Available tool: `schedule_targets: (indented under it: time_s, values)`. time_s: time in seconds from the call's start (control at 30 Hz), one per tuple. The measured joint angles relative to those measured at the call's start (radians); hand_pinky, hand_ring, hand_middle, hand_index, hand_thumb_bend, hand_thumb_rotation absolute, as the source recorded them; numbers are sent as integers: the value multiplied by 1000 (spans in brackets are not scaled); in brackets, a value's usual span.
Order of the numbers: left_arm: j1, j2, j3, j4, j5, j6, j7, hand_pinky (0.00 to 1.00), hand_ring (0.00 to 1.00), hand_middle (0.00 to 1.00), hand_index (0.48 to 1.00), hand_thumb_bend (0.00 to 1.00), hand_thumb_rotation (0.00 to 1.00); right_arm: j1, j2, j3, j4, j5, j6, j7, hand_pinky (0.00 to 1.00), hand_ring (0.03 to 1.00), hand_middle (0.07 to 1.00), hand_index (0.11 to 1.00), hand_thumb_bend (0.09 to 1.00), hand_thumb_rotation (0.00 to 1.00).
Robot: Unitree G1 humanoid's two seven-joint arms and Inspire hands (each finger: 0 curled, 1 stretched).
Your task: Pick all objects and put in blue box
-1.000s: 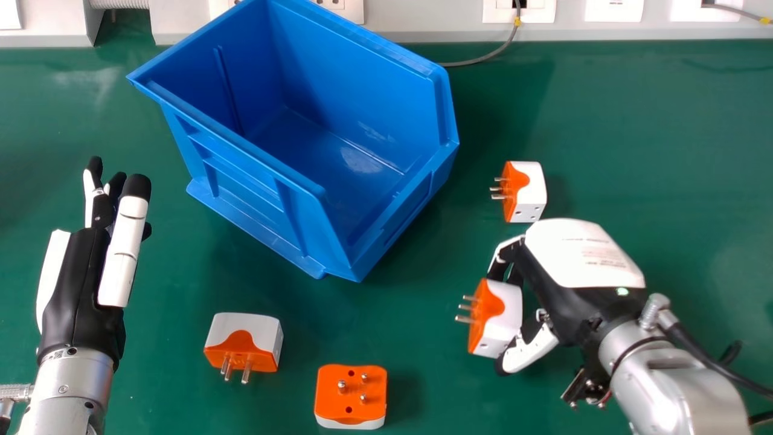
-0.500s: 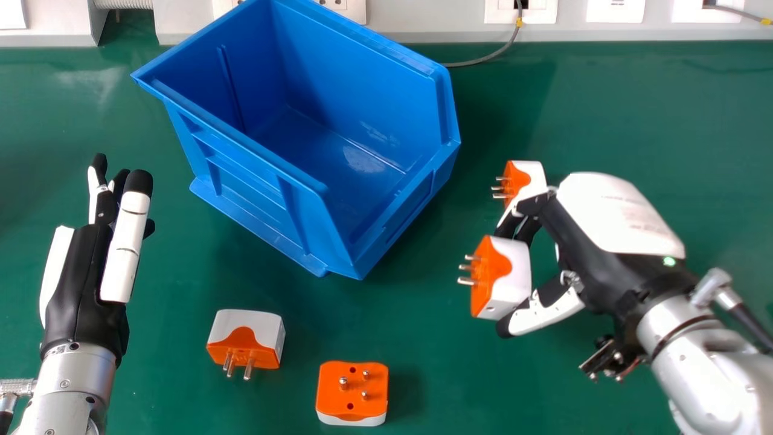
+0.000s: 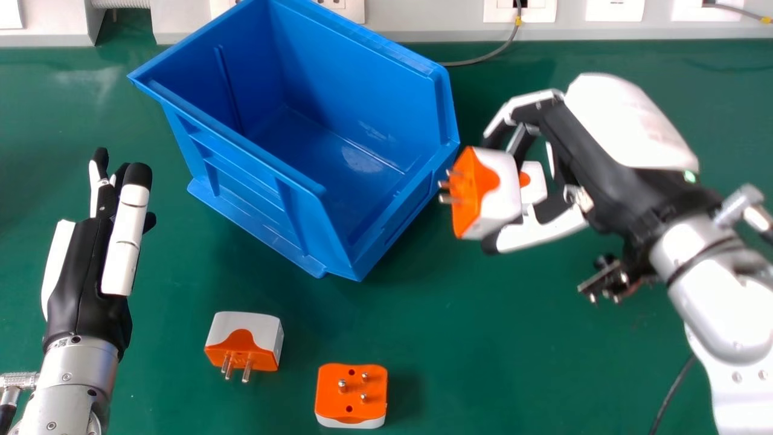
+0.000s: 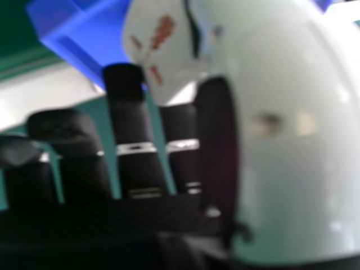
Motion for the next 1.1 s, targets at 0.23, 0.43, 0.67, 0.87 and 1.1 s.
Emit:
schedule_targets:
  time_s: [0.23, 0.43, 0.67, 0.87, 1.1]
  values:
    - [-3, 0, -9, 9, 7, -3, 3, 910, 984, 996, 1000, 634, 1000, -147, 27, 33, 108, -5, -29, -27, 34, 87, 172, 469, 497, 138]
    - [-5, 0, -12, 15, 11, -6, 4, 910, 980, 993, 1000, 646, 1000, -311, 69, 79, 274, -5, -60, -63, 32, 84, 170, 469, 497, 138]
    - [-7, 0, -12, 19, 10, -16, 0, 916, 982, 992, 1000, 662, 1000, -509, 143, 137, 508, -7, -77, -108, 28, 81, 168, 471, 496, 139]
    - [-4, 0, -12, 20, 10, -22, -3, 918, 982, 993, 1000, 665, 1000, -627, 187, 186, 681, -22, -84, -158, 25, 79, 159, 471, 496, 138]
    - [5, -2, -15, 4, 10, -19, 3, 919, 983, 993, 1000, 668, 1000, -773, 260, 252, 925, -44, -95, -210, 27, 80, 160, 470, 497, 139]
